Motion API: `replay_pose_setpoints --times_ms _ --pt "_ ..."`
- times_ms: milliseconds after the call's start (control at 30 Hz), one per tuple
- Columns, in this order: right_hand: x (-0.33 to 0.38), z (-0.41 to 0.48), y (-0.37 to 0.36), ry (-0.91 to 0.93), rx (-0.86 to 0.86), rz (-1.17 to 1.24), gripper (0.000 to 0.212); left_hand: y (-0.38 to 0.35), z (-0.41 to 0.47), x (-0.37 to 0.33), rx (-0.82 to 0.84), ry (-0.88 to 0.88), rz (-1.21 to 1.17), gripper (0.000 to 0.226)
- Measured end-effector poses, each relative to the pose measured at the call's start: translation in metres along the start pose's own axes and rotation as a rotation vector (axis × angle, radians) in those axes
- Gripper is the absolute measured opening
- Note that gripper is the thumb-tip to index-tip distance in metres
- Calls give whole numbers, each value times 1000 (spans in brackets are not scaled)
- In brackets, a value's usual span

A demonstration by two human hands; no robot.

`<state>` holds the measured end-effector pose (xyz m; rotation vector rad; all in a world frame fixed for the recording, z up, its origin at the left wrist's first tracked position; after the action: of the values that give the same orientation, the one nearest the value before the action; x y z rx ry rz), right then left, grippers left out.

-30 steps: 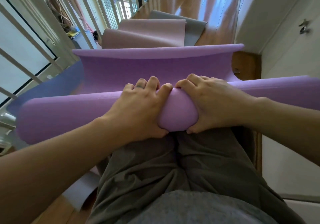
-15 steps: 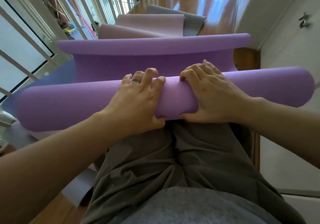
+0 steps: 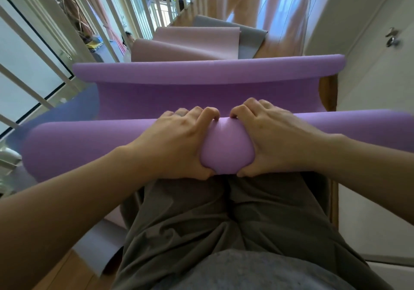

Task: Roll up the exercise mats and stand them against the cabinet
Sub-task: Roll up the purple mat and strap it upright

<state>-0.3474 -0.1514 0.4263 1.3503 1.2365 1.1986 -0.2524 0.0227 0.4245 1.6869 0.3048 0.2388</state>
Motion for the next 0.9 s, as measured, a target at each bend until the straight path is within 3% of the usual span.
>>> replay_pose_setpoints --times_ms 100,233,500,600,900 --pt "-5 2 -4 27 -43 73 94 -2 4 5 -10 3 -22 92" --pt "-11 6 -4 49 -146 -19 86 1 4 4 -99 15 103 97" --pt "-13 10 -19 27 -229 -56 101 -13 4 0 -168 34 111 86" --pt "-10 15 -20 -17 -201 -86 105 -21 11 2 -73 72 167 101" --pt "-8 10 6 -9 41 -40 102 3 7 4 -14 -6 57 103"
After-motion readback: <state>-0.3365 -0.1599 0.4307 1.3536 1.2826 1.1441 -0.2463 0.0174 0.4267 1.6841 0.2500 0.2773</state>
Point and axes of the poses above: each hand's wrist, its own z-axis towards the middle knuckle, its own y-axis out of the back of the hand, x = y × z, the point moved 1 cm from there along z, towards the middle knuckle, and after that the axes turned 7 degrees about -y, right-handed, at the moved point
